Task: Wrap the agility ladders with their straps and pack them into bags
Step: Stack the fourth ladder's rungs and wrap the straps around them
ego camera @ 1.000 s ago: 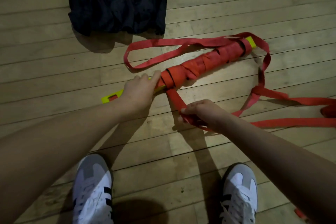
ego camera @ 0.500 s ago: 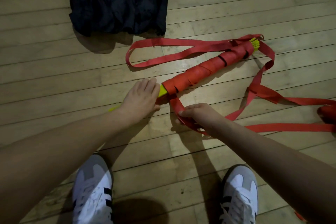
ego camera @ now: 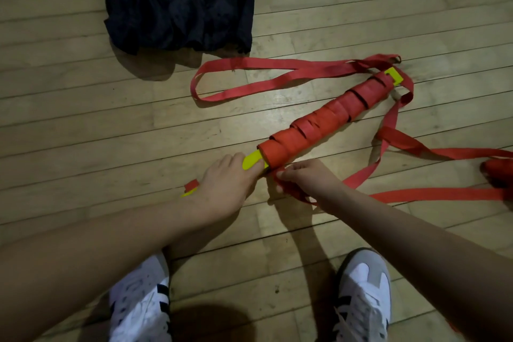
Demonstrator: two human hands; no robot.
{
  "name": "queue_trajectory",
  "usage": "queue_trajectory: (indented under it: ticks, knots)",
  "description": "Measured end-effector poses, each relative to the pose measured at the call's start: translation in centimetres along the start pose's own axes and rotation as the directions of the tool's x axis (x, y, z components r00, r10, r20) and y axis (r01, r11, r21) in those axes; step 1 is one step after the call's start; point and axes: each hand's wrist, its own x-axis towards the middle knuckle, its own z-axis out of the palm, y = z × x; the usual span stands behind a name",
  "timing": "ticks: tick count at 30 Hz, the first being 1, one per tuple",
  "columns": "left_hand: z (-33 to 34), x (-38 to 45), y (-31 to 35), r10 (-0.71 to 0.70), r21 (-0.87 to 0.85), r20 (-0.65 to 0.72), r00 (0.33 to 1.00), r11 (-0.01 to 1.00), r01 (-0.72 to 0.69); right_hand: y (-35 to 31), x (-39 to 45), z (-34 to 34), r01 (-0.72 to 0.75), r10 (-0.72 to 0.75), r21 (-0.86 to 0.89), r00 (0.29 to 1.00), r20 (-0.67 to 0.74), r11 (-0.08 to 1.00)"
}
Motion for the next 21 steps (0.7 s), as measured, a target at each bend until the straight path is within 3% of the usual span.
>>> queue_trajectory:
  ticks: [4, 9, 14, 21]
  knots:
    - [-0.3, 0.3, 0.0, -0.126, -0.069, 0.003, 0.992, 0.990, 0.126, -0.2, 0.1, -0.4, -0.030, 0.046, -0.150, 0.994, 0.103, 0.988]
    - [-0.7, 1.2, -0.7, -0.180, -0.132, -0.014, 0.984, 0.975, 0.177, -0.8, 0.3, -0.3, 0.018, -0.008, -0.154, 0.998, 0.069, 0.988]
    - [-1.7, 3.4, -0.9, -0.194, -0.096, 0.004, 0.981, 0.976, 0.193, -1.3, 0.5, -1.0, 0.047, -0.042, -0.122, 0.998, 0.039, 0.991]
    - [-3.5, 6.0, -2.4, -0.219, 0.104, -0.055, 0.974, 0.969, 0.224, -2.5, 0.1, -2.0, -0.041, 0.050, -0.042, 0.972, 0.229, 0.998]
